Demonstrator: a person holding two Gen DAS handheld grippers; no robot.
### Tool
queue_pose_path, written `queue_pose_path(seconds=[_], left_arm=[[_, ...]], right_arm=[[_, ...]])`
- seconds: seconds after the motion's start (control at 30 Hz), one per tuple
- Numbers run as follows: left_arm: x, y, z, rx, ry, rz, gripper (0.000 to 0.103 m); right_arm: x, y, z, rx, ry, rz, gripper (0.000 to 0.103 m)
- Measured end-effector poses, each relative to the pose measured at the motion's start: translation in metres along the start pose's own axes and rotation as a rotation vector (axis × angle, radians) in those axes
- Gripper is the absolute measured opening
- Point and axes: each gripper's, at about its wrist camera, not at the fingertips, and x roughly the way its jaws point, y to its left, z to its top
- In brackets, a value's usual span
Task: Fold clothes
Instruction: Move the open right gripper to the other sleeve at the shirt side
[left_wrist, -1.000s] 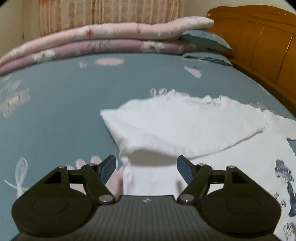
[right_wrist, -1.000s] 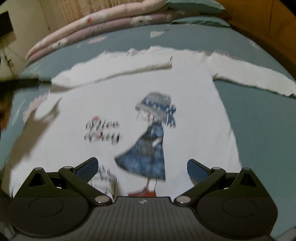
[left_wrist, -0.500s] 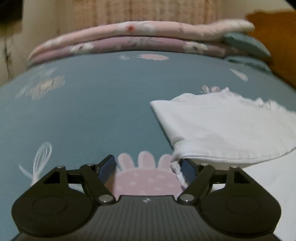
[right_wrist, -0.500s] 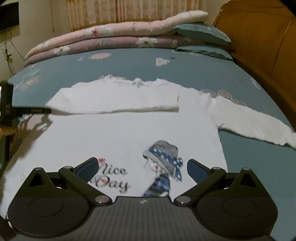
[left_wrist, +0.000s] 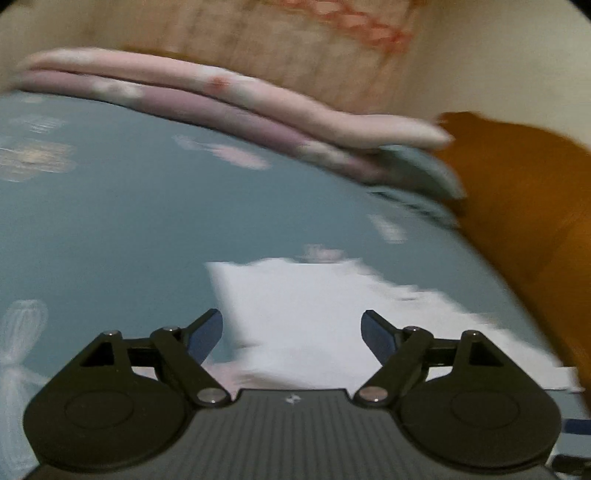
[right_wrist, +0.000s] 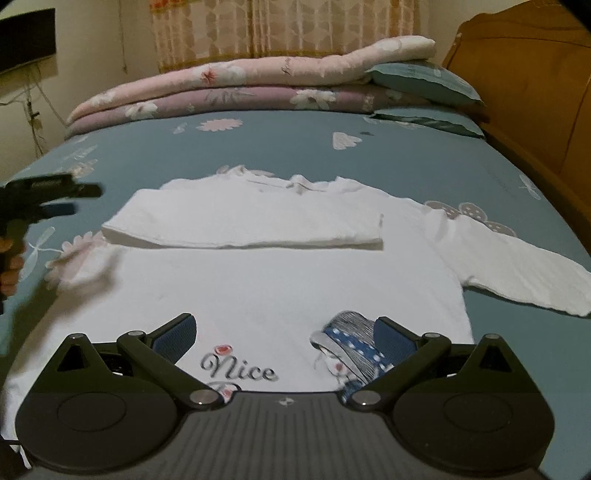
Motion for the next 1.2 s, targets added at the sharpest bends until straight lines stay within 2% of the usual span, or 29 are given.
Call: queue_pose_path(seconds=[0.03, 0.13, 0.23, 0.3, 0.4, 0.63, 0.77, 1.03, 1.13, 1.2], left_arm=[[0.009, -0.002, -0.001, -0.006, 0.011, -0.037, 0.082], [0.032, -0.002, -0.013, -0.018, 0.057, -0.059, 0.082], [0.046, 0.009, -0.026, -0.046, 0.122, -0.052, 0.082], [0.047, 0.014, -0.029, -0.063, 0.139, -0.056, 0.082], [0.044, 0.013, -0.029, -0.066, 0.136, -0.067, 0.082], [0.047, 0.009, -0.028, -0.027, 0.14, -0.064, 0.083], [0.048, 0.011, -0.028, -0.03, 0.14, -0.072, 0.084], [0.048, 0.013, -0.028, -0.04, 0.14, -0.084, 0.084], [0.048, 0.014, -0.028, -0.042, 0.139, -0.088, 0.084], [0.048, 0.014, -0.028, -0.043, 0.139, -0.091, 0.084]], right_arm=[[0.002, 0.001, 0.002, -0.004, -0.001, 0.006, 0.103], [0.009, 0.002, 0.014, -0.019, -0.011, 0.028, 0.103], [0.018, -0.004, 0.03, -0.01, -0.017, 0.065, 0.102], [0.028, -0.018, 0.043, 0.047, -0.009, 0.109, 0.1], [0.052, -0.051, 0.056, 0.213, 0.013, 0.181, 0.097], [0.122, -0.139, 0.05, 0.717, 0.062, 0.336, 0.096], [0.151, -0.163, 0.038, 0.859, 0.031, 0.39, 0.094], [0.188, -0.172, 0.062, 0.815, -0.018, 0.406, 0.093], [0.198, -0.173, 0.072, 0.765, 0.004, 0.393, 0.083], [0.198, -0.174, 0.072, 0.753, 0.017, 0.374, 0.068]])
